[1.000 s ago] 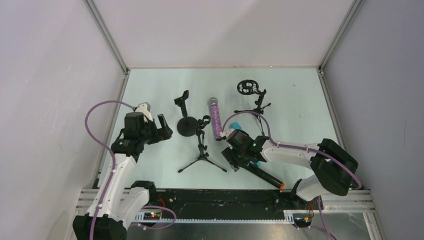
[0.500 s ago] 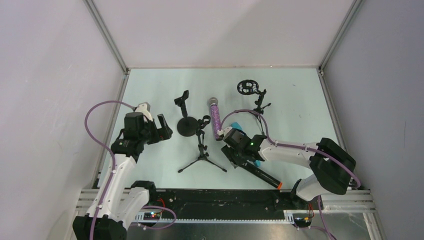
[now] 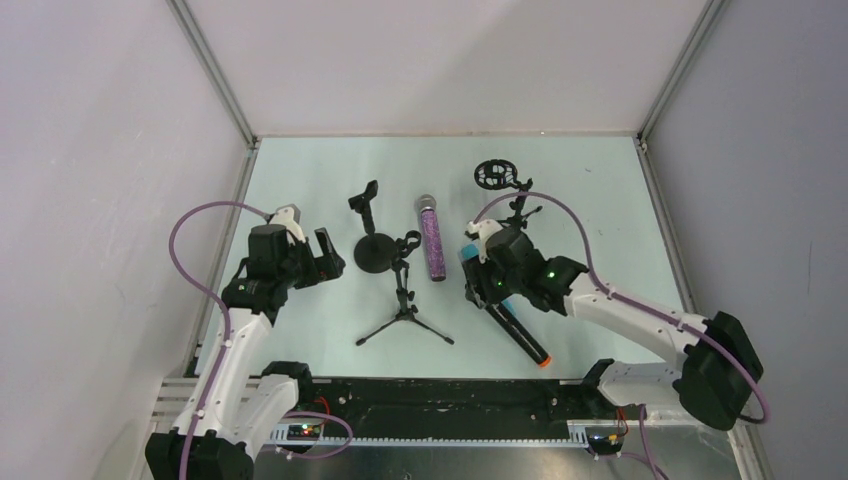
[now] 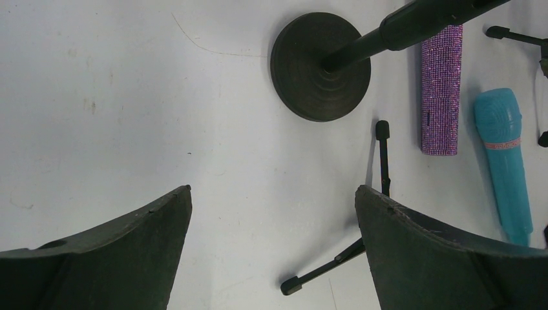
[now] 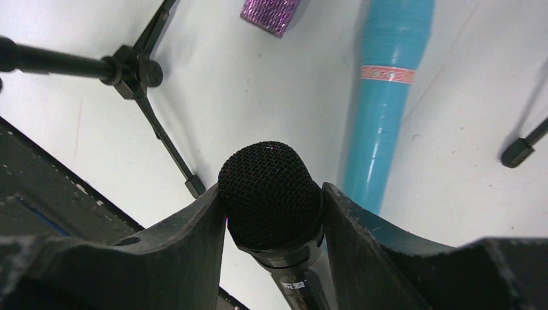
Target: Attach the microphones to the stand
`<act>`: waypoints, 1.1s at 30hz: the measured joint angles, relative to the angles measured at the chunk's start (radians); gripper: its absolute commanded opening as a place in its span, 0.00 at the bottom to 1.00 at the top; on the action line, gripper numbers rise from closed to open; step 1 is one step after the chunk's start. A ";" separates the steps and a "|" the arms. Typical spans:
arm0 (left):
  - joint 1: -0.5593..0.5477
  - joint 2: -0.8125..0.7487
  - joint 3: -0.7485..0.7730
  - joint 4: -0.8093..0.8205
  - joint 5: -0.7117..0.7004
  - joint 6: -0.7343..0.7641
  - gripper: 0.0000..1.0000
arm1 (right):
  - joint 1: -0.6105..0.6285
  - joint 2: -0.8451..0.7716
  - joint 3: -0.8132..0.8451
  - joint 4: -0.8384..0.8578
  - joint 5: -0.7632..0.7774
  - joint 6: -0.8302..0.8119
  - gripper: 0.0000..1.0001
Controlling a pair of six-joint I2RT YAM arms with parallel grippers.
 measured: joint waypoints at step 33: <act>0.000 0.000 0.000 -0.001 -0.005 0.000 1.00 | -0.639 -0.013 -0.137 0.105 0.035 0.118 0.11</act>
